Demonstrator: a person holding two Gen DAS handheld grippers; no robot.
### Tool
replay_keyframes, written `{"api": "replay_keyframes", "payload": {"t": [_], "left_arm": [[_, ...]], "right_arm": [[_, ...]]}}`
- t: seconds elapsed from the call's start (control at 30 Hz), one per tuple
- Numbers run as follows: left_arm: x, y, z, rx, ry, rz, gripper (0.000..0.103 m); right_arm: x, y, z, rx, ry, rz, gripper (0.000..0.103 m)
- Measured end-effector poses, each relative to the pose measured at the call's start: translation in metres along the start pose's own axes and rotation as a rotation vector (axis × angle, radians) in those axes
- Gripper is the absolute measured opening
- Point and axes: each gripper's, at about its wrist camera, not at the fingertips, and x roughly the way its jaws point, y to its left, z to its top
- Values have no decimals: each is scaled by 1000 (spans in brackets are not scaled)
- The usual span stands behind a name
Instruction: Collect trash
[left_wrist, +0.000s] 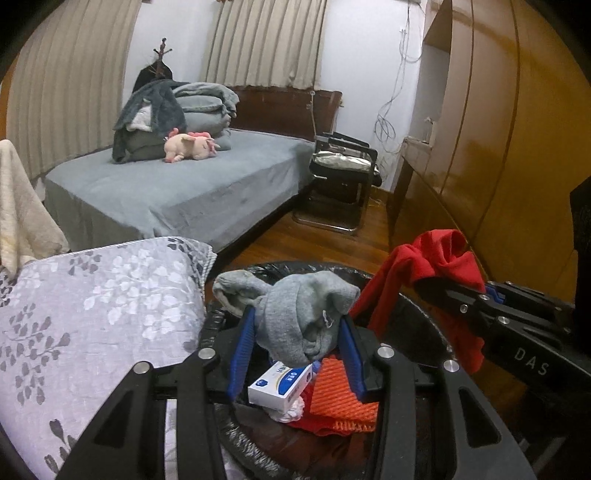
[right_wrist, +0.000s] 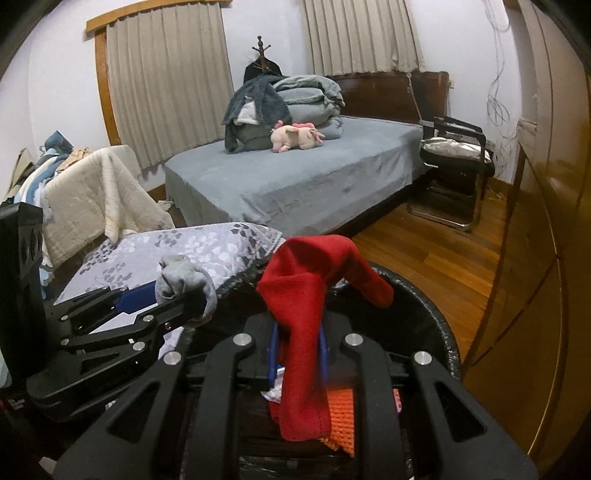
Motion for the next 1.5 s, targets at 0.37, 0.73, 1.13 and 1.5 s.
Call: {"api": "replay_keyframes", "payload": {"t": [0.37,0.73,1.13,1.5], "left_arm": [[34,-1,0,0,76,-42,68],[0,19,-1,-28,39,3,90],[-64,34,-2,-61,-2,95,97],[-110,31,-7,-83,-28,154,97]], "right_arm": [[29,-21,-17,10,107,-47,56],[6,-20,-28,14,95,-70,91],[-49,18,-12,-14,14,-4,96],[-78,44,-3,-24,-21,19,96]]}}
